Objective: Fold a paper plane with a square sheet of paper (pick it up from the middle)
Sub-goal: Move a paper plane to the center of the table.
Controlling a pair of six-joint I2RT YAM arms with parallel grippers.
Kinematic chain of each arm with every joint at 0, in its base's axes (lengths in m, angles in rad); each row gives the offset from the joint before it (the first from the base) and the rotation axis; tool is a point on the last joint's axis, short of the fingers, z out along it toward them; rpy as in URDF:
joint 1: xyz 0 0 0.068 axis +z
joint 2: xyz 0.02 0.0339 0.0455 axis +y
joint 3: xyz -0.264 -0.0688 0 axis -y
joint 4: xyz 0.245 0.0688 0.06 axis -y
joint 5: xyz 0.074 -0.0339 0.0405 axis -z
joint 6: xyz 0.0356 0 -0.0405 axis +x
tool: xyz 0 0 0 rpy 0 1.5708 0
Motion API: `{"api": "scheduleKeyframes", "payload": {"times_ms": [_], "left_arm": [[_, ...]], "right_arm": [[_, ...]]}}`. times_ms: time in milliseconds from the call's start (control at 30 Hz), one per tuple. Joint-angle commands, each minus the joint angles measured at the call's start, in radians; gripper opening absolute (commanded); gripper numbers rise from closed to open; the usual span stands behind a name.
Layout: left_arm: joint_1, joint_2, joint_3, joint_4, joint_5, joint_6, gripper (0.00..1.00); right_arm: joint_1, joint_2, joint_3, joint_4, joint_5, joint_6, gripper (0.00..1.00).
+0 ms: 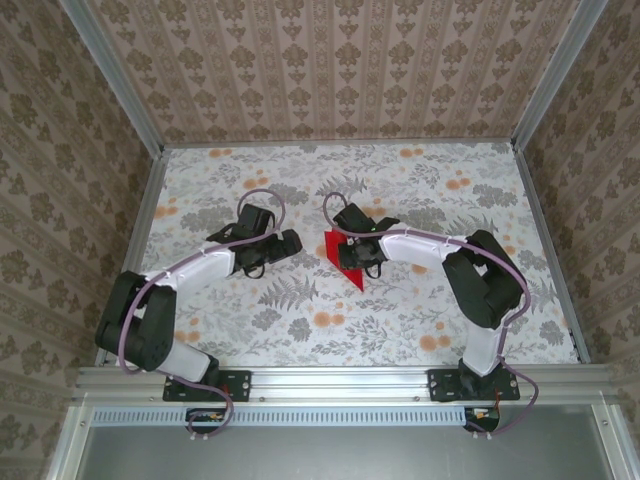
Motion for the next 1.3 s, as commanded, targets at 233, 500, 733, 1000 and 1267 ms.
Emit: {"api": "scheduleKeyframes", "payload": {"times_ms": [233,500,733,1000,1267], "left_arm": [[0.0,0.046,0.0,0.041,0.073,-0.002,1.0],[-0.001,0.058,0.003,0.041,0.08,-0.002,1.0],[-0.002,0.07,0.006,0.043,0.086,-0.003,1.0],[-0.002,0.058,0.006,0.025,0.063,-0.008,1.0],[-0.001,0.006,-0.004,-0.022,0.006,0.0,1.0]], "right_arm": [[0.006,0.009,0.008,-0.044,0.019,0.009,0.24],[0.006,0.04,0.018,-0.064,0.033,-0.006,0.24],[0.009,0.059,0.019,-0.073,0.027,-0.011,0.23],[0.008,0.065,0.053,-0.086,0.075,0.006,0.06],[-0.038,0.159,0.256,-0.101,0.136,-0.008,0.05]]}}
